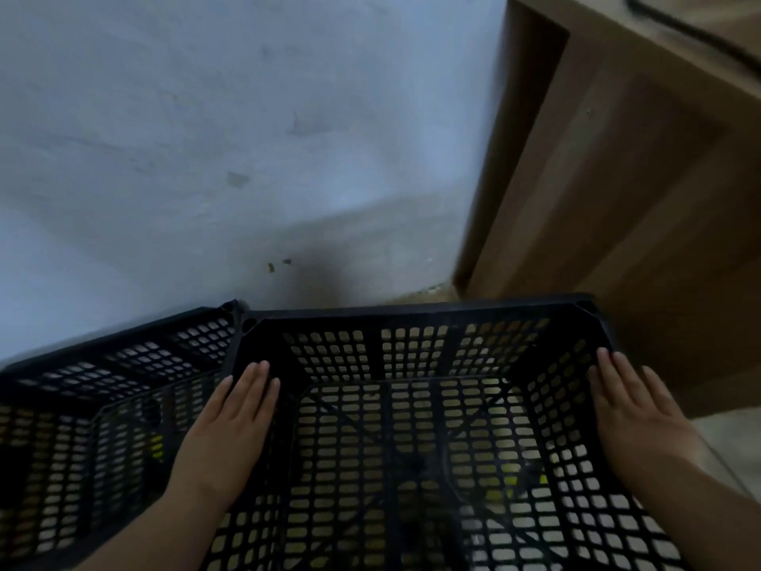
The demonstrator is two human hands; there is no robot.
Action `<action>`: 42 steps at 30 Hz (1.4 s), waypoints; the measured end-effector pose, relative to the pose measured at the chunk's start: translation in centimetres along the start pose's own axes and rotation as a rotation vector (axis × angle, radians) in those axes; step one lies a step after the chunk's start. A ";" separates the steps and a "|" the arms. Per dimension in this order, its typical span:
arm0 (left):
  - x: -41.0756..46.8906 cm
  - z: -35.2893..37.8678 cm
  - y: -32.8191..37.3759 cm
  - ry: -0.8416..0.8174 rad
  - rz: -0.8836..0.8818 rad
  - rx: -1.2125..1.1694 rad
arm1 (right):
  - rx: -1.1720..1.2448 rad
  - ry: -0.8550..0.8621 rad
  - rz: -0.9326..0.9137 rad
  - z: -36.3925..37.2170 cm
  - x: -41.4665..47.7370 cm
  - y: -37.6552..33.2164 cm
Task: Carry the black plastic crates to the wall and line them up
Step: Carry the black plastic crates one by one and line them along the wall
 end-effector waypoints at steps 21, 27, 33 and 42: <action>20.7 11.1 -5.5 0.274 -0.184 -0.401 | 0.319 0.392 -0.285 -1.2 31.5 -10.0; 21.4 13.3 -5.2 0.327 -0.221 -0.396 | 0.293 0.409 -0.308 -0.1 32.9 -12.2; 21.7 13.8 -5.7 0.367 -0.250 -0.330 | 0.237 0.449 -0.210 0.8 32.9 -12.7; 19.8 8.1 -5.2 0.321 -0.317 -0.270 | 0.068 0.185 -0.109 -7.0 28.7 -12.6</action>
Point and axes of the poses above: each hand's wrist, its own x-axis towards the middle knuckle, its own z-axis out of the palm, y = z × x, the point moved 5 cm from there along x, towards the middle knuckle, and after that the axes turned 5 degrees about z, right-handed, at the moved point
